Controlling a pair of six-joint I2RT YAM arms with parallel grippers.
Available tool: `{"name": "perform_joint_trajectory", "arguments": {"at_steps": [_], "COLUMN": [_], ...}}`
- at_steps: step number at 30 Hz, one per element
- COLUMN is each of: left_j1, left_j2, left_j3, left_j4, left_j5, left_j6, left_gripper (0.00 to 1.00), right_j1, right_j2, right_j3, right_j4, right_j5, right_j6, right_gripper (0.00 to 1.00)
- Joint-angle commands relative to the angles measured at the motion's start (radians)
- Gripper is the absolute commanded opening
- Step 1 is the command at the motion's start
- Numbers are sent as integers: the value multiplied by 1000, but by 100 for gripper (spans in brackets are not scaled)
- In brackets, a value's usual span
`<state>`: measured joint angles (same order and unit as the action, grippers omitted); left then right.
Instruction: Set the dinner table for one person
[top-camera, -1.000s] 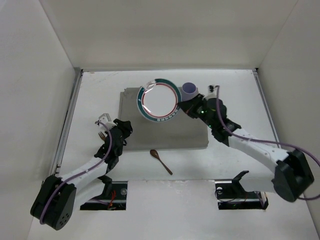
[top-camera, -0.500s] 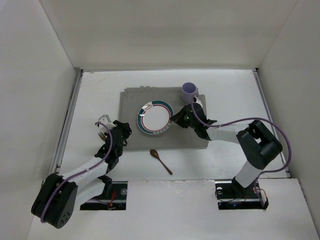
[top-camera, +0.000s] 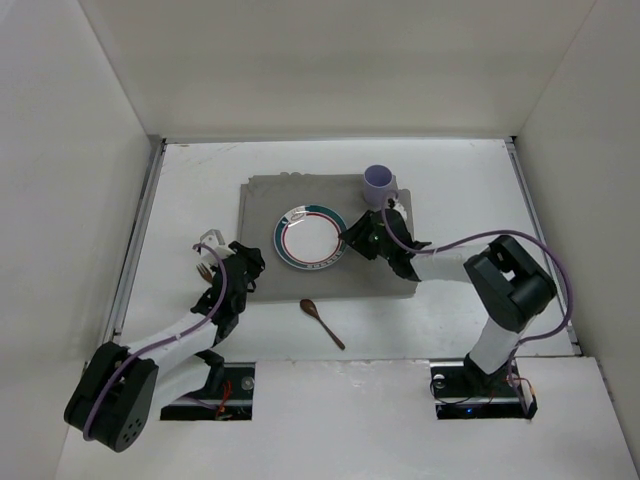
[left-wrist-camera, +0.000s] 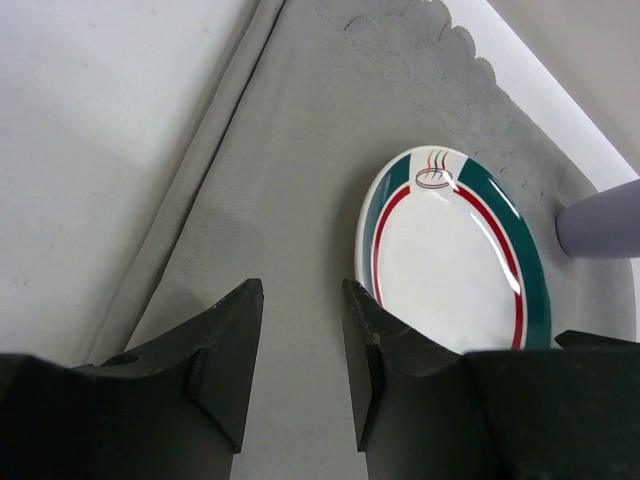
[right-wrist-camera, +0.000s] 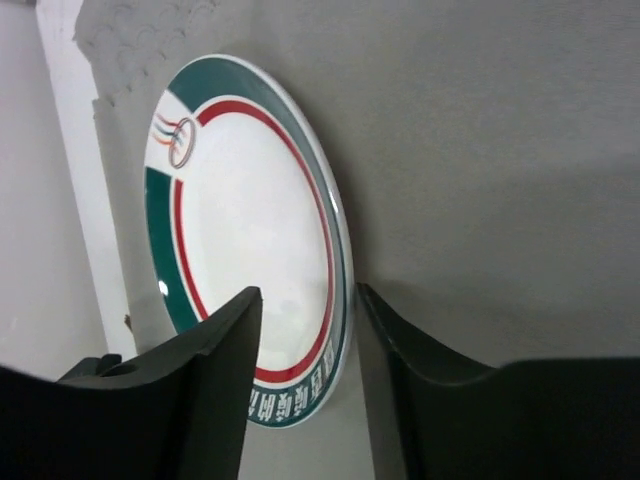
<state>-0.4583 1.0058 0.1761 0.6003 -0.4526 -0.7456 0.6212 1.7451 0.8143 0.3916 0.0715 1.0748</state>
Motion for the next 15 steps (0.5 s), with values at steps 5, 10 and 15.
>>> {"name": "perform_joint_trajectory", "arguments": {"at_steps": [5,10,15], "left_j1": [4,-1,2], "left_j2": [-10,-9,-4], "left_j3": [13,16,19], "left_j4": [30,30,30], "left_j5": [2,-3,3], "left_j6": [-8,-8,-5], "left_gripper": [35,36,36], "right_j1": [2,171,470], "right_j2": [-238,-366,-280], "right_j3": [-92,-93,6], "right_j4": [-124,-334,-546], "right_j5": [114,123,229], "right_j6": [-169,-413,-521], "right_gripper": [55,30,25]}}
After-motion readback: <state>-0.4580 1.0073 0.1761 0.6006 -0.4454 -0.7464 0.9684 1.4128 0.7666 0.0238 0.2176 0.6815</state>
